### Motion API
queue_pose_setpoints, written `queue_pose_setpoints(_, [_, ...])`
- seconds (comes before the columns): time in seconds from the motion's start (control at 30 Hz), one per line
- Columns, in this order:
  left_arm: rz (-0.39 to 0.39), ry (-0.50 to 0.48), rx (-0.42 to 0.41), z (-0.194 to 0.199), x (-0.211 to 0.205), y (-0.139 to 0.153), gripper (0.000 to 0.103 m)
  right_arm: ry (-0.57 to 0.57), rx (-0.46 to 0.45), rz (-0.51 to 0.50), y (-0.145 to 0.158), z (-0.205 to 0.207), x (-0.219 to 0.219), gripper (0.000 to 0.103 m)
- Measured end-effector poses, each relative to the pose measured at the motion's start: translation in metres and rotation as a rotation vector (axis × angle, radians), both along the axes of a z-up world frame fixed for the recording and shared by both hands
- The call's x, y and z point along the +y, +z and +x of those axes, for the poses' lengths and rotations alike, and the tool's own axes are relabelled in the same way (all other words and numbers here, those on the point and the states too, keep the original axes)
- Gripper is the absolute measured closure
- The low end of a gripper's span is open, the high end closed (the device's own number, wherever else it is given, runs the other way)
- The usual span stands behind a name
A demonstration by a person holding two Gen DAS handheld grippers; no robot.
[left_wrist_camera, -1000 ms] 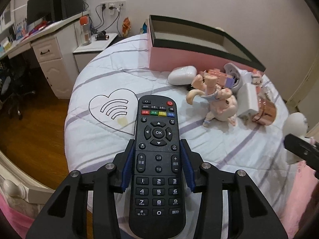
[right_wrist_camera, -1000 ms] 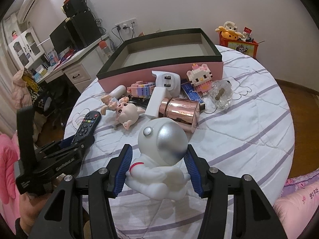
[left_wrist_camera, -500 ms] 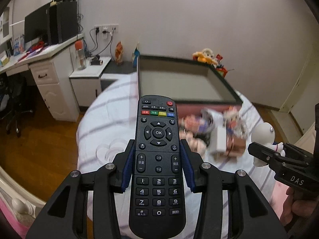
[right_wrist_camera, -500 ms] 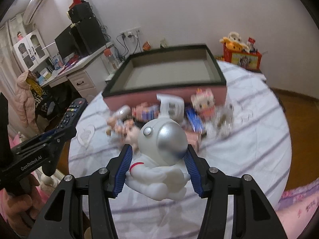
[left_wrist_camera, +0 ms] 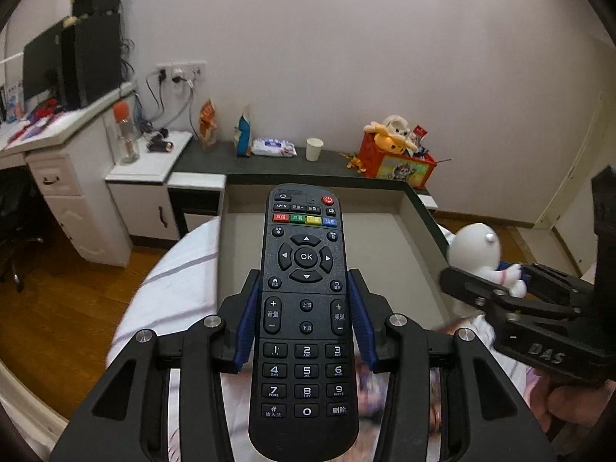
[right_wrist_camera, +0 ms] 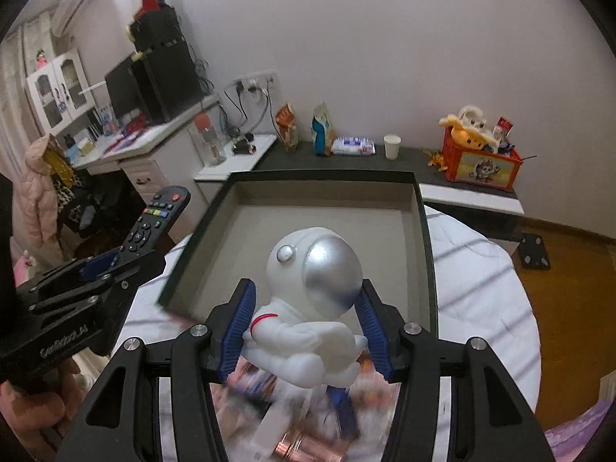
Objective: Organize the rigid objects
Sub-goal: 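Carry the remote and astronaut into the pink box and release both, then withdraw both tools from the box back toward the remaining items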
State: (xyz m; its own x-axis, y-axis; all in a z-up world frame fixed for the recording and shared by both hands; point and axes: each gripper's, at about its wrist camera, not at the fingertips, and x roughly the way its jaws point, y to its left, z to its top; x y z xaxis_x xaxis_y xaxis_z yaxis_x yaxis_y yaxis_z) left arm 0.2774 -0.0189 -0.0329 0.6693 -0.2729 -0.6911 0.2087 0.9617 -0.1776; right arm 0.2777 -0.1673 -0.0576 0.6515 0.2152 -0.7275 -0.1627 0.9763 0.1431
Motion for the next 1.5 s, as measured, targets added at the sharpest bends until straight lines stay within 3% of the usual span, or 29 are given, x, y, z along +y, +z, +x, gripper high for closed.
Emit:
queue_pose_setpoints(0.2, [0.015, 0.002, 0.103, 0.054, -0.018, -0.039, 0.059, -0.007, 0.111, -0.014, -0.036, 0.063, -0.007, 0.048])
queue_pose_setpoints(0.47, [0.063, 0.025, 0.228, 0.078, -0.03, -0.081, 0.058, 0.01, 0.227, -0.084, -0.074, 0.088, -0.002, 0.048])
queue_pose_setpoints(0.53, [0.061, 0.03, 0.235, 0.076, -0.03, -0.082, 0.049, 0.011, 0.245, -0.099, -0.08, 0.088, -0.003, 0.047])
queue_pose_setpoints(0.6, [0.053, 0.021, 0.235, 0.073, -0.031, -0.077, 0.048, -0.003, 0.261, -0.131, -0.083, 0.089, -0.003, 0.035])
queue_pose_setpoints(0.63, [0.048, 0.016, 0.229, 0.071, -0.031, -0.075, 0.044, -0.003, 0.25, -0.113, -0.082, 0.087, -0.006, 0.034])
queue_pose_setpoints(0.67, [0.056, 0.023, 0.217, 0.068, -0.029, -0.071, 0.038, -0.004, 0.245, -0.093, -0.08, 0.087, -0.008, 0.034])
queue_pose_setpoints(0.73, [0.074, 0.064, 0.168, 0.061, -0.02, -0.06, 0.011, -0.012, 0.23, -0.036, -0.074, 0.082, -0.012, 0.032])
queue_pose_setpoints(0.77, [0.05, 0.074, 0.135, 0.053, -0.013, -0.051, 0.008, -0.003, 0.212, 0.01, -0.069, 0.077, -0.014, 0.026])
queue_pose_setpoints(0.8, [0.035, 0.078, 0.12, 0.048, -0.008, -0.045, 0.002, -0.003, 0.196, 0.026, -0.065, 0.074, -0.014, 0.014])
queue_pose_setpoints(0.9, [0.017, 0.103, 0.052, 0.027, 0.009, -0.023, 0.0, -0.021, 0.111, 0.058, -0.043, 0.057, -0.018, 0.0])
queue_pose_setpoints(1.0, [0.024, 0.136, -0.001, 0.002, 0.024, -0.003, 0.0, -0.042, 0.059, 0.128, -0.022, 0.034, -0.028, 0.0])
queue_pose_setpoints(1.2, [0.058, 0.16, -0.073, -0.048, 0.038, 0.018, 0.0, -0.073, -0.036, 0.168, 0.01, -0.034, -0.037, 0.0])
queue_pose_setpoints(1.5, [0.096, 0.133, -0.056, -0.117, 0.035, 0.014, 0.0, -0.133, -0.089, 0.111, 0.017, -0.128, -0.033, 0.0])
